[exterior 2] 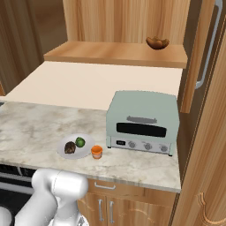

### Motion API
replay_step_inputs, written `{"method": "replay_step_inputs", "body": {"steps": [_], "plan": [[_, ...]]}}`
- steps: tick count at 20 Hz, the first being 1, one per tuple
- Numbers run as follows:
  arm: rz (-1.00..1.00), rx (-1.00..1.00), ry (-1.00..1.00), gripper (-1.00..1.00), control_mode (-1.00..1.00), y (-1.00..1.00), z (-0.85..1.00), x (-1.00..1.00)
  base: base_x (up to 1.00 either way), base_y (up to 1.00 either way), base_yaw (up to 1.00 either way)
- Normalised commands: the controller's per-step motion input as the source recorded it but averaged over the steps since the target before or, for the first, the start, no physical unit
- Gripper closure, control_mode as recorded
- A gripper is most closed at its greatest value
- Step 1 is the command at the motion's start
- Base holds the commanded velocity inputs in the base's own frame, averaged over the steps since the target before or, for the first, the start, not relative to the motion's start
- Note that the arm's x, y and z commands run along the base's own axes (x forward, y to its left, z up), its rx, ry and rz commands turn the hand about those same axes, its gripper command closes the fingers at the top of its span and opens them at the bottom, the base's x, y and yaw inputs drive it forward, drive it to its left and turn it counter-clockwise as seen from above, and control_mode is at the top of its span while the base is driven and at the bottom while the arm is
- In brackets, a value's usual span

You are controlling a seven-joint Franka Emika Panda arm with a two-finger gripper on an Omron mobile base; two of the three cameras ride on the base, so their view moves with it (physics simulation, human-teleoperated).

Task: Pick the avocado and bread from the counter and place them on the plate. Then pick the jam from the cabinet and place it next to the plate. Lastly close the cabinet door.

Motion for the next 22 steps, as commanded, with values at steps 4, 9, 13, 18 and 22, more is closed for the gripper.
{"method": "replay_step_inputs", "body": {"steps": [4, 9, 13, 18, 22], "plan": [[-0.13, -0.11, 0.00, -1.00, -1.00, 0.23, 0.00, 0.43, 0.00, 0.00, 0.00], [-0.13, -0.09, 0.00, -1.00, -1.00, 0.15, 0.02, 0.41, 0.00, 0.00, 0.00], [-0.10, -0.06, 0.00, -1.00, -1.00, 0.01, 0.00, 0.42, 0.00, 0.00, 0.00], [-0.08, -0.02, 0.00, -1.00, -1.00, 0.00, 0.07, 0.33, 0.00, 0.00, 0.00], [-0.11, -0.01, -0.01, -1.00, -1.00, 0.00, 0.23, 0.10, 0.00, 0.00, 0.00]]}}
